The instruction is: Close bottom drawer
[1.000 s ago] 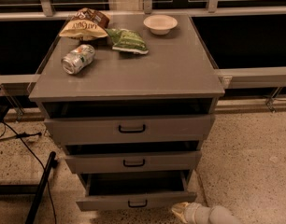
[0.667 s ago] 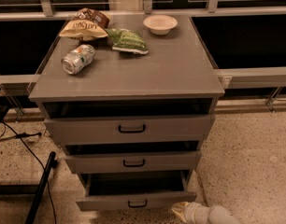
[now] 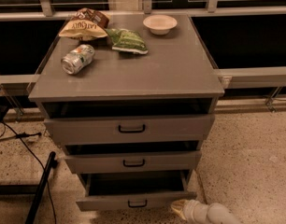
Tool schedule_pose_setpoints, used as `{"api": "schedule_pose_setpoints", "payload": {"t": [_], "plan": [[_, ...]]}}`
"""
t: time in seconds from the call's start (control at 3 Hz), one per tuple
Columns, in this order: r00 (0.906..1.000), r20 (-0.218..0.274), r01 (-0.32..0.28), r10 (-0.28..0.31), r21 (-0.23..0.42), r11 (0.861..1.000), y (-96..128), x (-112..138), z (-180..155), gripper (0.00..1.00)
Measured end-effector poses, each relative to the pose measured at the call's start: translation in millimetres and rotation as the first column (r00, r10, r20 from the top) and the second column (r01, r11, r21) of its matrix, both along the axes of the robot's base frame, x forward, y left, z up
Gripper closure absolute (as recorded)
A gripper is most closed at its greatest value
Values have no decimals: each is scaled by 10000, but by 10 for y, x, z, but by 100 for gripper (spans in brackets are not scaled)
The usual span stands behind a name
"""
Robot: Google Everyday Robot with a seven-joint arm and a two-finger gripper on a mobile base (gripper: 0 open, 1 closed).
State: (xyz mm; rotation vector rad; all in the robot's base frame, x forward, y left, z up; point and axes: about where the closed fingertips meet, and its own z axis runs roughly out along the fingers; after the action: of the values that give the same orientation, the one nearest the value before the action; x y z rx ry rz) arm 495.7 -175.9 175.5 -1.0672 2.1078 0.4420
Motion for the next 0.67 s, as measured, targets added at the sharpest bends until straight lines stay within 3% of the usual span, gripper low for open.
{"api": "schedule_pose_setpoints", "payload": {"t": [0.67], "plan": [[9994, 216, -261, 257, 216, 9994, 151, 260, -143, 100]]}}
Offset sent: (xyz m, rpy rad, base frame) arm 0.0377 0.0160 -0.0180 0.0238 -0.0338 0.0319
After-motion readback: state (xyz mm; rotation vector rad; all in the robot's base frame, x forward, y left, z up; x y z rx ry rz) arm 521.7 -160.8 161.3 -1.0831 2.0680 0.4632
